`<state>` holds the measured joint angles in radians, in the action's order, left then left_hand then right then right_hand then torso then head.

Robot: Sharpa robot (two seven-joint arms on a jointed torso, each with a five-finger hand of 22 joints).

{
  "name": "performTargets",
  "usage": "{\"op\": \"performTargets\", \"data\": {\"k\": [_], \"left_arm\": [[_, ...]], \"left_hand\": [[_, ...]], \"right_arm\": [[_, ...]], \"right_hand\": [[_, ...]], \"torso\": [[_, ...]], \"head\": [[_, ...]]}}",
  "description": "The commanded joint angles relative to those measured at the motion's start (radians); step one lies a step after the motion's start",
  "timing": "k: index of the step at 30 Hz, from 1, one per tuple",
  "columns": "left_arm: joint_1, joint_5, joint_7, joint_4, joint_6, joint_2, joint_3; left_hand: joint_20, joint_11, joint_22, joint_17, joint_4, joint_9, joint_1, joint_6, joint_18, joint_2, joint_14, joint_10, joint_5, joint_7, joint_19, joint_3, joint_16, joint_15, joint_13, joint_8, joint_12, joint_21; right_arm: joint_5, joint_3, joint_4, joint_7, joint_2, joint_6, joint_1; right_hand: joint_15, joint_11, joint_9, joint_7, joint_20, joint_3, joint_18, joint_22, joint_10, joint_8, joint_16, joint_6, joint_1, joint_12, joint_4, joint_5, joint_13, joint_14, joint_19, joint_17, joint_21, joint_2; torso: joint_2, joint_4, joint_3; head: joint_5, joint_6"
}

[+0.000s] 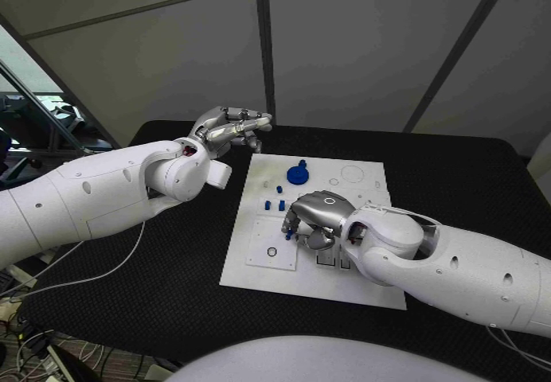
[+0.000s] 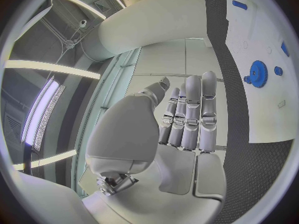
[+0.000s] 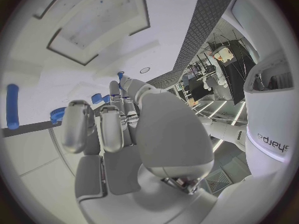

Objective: Assemble the parts on the task board

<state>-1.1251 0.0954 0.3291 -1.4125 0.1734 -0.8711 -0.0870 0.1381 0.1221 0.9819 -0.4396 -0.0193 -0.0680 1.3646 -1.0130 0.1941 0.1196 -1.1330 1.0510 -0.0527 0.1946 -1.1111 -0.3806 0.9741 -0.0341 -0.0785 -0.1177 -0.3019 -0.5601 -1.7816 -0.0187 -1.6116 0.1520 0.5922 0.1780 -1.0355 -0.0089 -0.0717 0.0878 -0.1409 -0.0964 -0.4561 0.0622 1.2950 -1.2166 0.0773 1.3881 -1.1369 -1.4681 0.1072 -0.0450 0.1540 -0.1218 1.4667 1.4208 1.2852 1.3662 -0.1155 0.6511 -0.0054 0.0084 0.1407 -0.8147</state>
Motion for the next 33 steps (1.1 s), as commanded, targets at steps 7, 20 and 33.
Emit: {"op": "performTargets", "data": {"k": [7, 20, 33], "left_arm": [[-0.002, -0.005, -0.002, -0.001, -0.013, 0.000, -0.001], [-0.002, -0.005, -0.006, -0.002, -0.016, -0.001, -0.001], [-0.002, -0.005, -0.020, 0.000, -0.022, -0.001, -0.001]], "left_hand": [[0.001, -0.001, -0.001, 0.001, -0.001, 0.001, 0.002, 0.010, -0.011, -0.008, 0.001, -0.007, 0.001, 0.000, -0.004, 0.007, -0.005, -0.006, -0.001, 0.002, -0.004, 0.005], [0.001, 0.000, -0.002, 0.002, -0.001, 0.001, 0.002, 0.011, -0.012, -0.008, 0.001, -0.009, 0.001, 0.000, -0.004, 0.008, -0.005, -0.006, -0.001, 0.002, -0.005, 0.006], [0.002, 0.000, -0.003, 0.003, -0.002, 0.001, 0.001, 0.013, -0.012, -0.009, 0.002, -0.012, 0.001, 0.001, -0.004, 0.011, -0.005, -0.007, -0.001, 0.002, -0.005, 0.008]], "right_arm": [[-0.015, 0.000, 0.008, 0.000, -0.006, -0.021, -0.001], [-0.026, -0.014, 0.015, 0.007, -0.016, -0.045, -0.001], [-0.029, -0.024, 0.022, 0.002, -0.019, -0.012, -0.001]], "right_hand": [[-0.001, 0.000, 0.002, -0.002, 0.003, -0.007, 0.002, 0.000, -0.007, -0.002, 0.005, -0.006, 0.008, -0.003, 0.001, 0.005, 0.001, 0.052, 0.005, 0.001, 0.005, 0.000], [-0.001, 0.000, 0.002, -0.002, 0.003, -0.008, 0.002, -0.001, -0.008, -0.003, 0.005, -0.006, 0.010, -0.004, 0.001, 0.005, 0.001, 0.052, 0.004, 0.001, 0.005, 0.001], [0.016, -0.021, -0.014, -0.021, -0.010, -0.005, 0.010, -0.036, 0.044, -0.017, 0.000, 0.053, 0.072, -0.042, -0.005, 0.002, 0.024, 0.048, -0.020, -0.009, -0.023, -0.030]], "torso": [[0.000, -0.0001, 0.0000], [0.000, 0.0005, 0.0001], [-0.001, 0.0001, -0.0002]], "head": [[0.001, -0.002], [0.001, -0.005], [0.003, -0.008]]}}
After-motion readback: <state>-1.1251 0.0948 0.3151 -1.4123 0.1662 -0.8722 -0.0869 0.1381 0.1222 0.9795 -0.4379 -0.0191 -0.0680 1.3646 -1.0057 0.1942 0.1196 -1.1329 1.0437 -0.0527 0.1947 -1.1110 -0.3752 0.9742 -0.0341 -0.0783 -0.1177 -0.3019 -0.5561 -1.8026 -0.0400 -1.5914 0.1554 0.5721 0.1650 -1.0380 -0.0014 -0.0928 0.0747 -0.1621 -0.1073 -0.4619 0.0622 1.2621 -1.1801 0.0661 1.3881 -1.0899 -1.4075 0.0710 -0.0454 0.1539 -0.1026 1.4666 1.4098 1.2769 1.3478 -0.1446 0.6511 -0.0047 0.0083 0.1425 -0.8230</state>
